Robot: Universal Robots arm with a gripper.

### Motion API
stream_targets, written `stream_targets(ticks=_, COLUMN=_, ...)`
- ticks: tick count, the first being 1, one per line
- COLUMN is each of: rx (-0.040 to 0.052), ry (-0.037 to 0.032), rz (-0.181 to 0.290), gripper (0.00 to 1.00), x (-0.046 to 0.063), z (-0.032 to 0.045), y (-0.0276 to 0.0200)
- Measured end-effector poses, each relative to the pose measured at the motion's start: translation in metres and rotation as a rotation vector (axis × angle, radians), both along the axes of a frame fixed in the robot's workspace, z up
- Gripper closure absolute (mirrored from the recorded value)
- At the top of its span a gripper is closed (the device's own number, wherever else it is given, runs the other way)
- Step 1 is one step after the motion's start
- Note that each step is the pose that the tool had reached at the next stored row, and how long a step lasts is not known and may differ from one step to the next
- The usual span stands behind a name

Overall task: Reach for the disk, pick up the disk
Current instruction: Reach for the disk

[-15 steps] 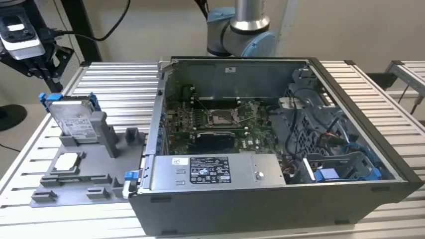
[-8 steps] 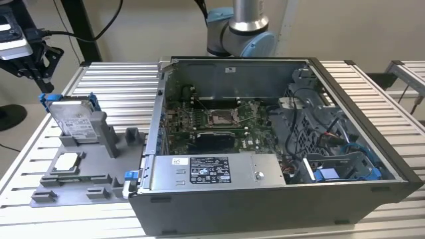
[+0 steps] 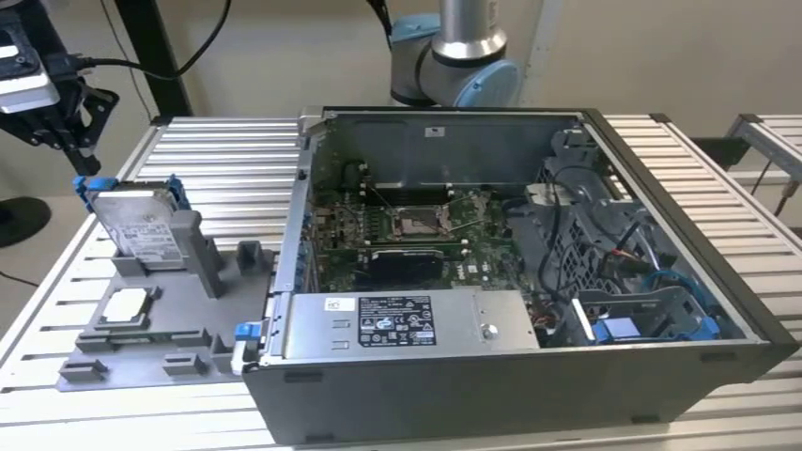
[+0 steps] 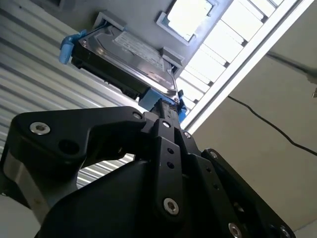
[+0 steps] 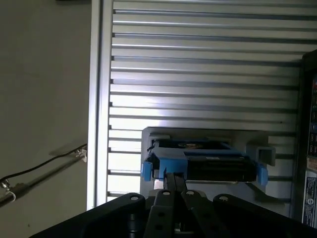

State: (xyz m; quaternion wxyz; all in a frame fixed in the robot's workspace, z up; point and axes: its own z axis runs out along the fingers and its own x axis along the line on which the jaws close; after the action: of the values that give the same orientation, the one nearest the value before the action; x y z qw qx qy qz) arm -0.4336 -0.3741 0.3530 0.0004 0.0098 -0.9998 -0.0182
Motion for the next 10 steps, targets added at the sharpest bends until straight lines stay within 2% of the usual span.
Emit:
stream_targets(ticks=5, rx=-0.0001, ry=0.0001, rz=0.024, gripper=1.0, x=-0.0001, z=0.0, y=0.0)
stream_targets(ticks=10, rx=-0.0016, ry=0.0001, rz=0.083, gripper=1.0, x=-0.0002, z=0.0, y=0.0)
